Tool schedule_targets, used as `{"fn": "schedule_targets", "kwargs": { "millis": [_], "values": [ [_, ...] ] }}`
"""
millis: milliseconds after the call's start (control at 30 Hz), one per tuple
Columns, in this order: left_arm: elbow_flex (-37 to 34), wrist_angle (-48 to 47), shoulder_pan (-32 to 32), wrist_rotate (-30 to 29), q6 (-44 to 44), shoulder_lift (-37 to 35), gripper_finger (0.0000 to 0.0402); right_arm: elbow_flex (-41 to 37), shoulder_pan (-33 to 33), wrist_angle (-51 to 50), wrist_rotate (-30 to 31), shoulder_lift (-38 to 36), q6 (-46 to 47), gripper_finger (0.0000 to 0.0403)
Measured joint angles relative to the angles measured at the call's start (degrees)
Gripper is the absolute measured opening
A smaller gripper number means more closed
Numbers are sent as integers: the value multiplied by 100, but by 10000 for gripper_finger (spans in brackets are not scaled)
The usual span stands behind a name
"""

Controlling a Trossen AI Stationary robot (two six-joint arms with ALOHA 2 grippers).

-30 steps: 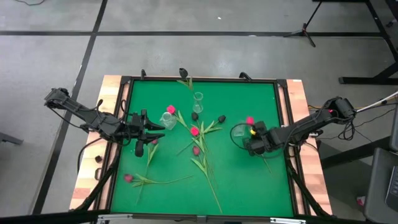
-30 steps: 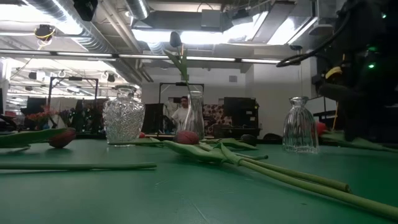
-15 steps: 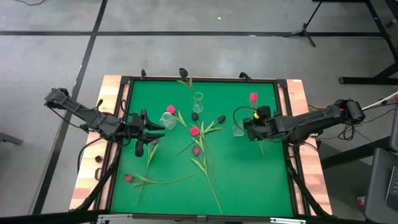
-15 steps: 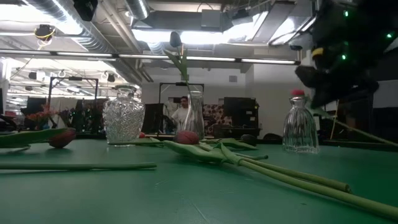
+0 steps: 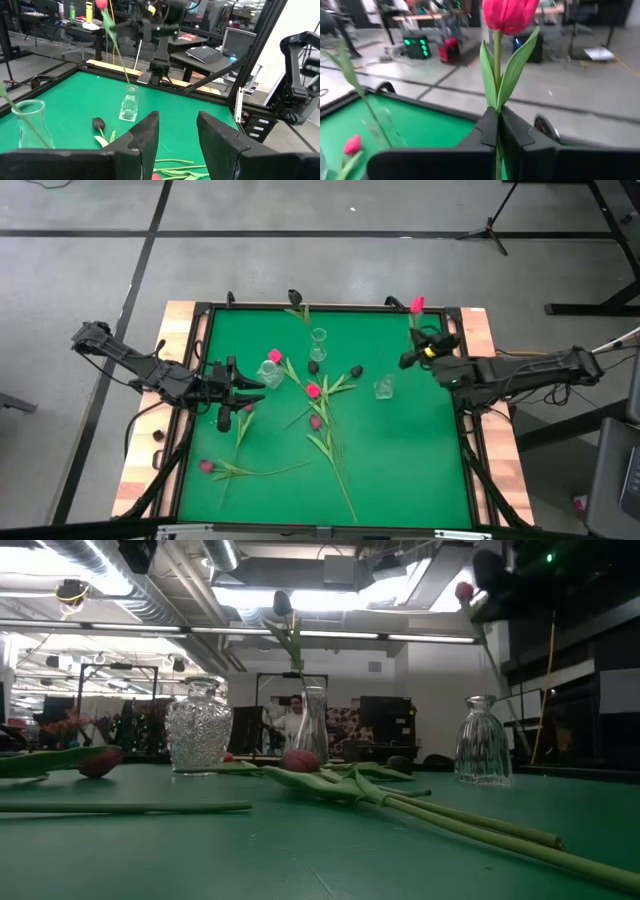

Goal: Sort flowers into vase by color
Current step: Put the right pink tulip into the bottom right transparent vase

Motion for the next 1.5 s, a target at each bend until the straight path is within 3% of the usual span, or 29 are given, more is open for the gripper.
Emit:
{"fn": "schedule_targets", "kwargs": {
  "millis": [200,433,767,1133,1367,1500],
  "values": [
    [0,-1,0,0,-1,0,131,2,0,1407,-144,-204,-1690,7],
    [0,2,1,-1,108,0,131,2,2,2432,-822,-184,-2649,7],
    [0,28,1,-1,113,0,131,0,159,3089,-1565,-372,-3165,7],
    [0,32,2,-2,115,1,131,0,1307,3313,-1519,-792,-3632,7],
    [0,34,1,0,108,0,131,-156,1469,3322,-1354,-781,-3852,7],
    [0,34,2,-2,106,-2,131,-419,1464,3847,-1422,-783,-3967,7]
  ]
}}
